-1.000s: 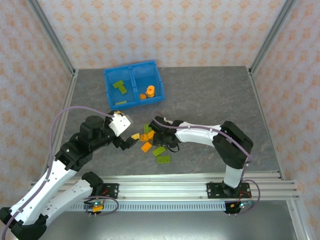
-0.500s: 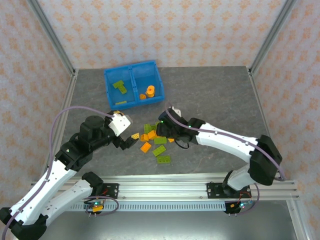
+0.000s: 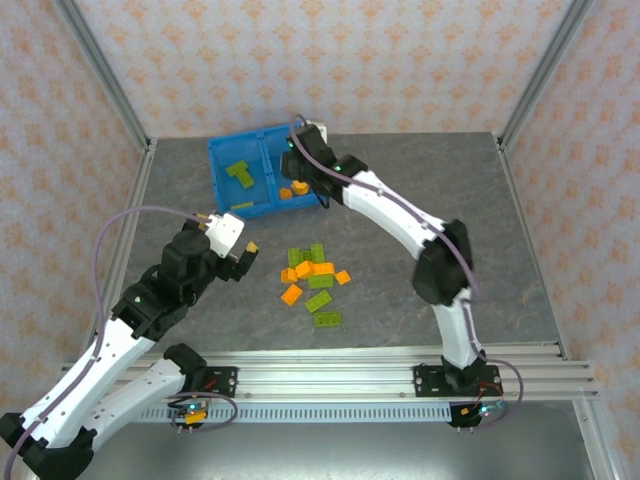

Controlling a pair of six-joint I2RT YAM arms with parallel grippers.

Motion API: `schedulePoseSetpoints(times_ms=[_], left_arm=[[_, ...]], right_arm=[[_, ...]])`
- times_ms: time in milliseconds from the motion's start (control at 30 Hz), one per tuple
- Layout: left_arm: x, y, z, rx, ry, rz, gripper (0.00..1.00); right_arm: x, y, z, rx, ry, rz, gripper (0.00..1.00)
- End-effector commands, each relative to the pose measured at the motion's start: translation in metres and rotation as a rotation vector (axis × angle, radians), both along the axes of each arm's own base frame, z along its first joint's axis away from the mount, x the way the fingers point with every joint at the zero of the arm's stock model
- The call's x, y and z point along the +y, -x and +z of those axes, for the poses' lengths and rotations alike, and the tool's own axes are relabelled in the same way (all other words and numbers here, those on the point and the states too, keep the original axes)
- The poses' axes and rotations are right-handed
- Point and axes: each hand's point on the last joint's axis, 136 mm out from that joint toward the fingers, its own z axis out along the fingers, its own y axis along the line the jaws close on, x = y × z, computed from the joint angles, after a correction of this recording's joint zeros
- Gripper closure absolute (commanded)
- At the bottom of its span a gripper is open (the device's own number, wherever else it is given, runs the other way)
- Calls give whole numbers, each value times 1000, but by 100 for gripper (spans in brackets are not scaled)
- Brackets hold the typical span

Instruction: Sort the legos into containers by color

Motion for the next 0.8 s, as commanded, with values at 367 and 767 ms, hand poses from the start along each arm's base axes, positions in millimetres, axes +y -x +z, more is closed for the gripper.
schedulePoseSetpoints(times_ms=[367,767], left_arm=[[11,-3,13,-39,32,60,0],[14,-5,9,-28,29,75,0]], right_arm=[[45,-97,-82,-49,-37,120,47],[48,-115,-36,-162,-158,93,21]])
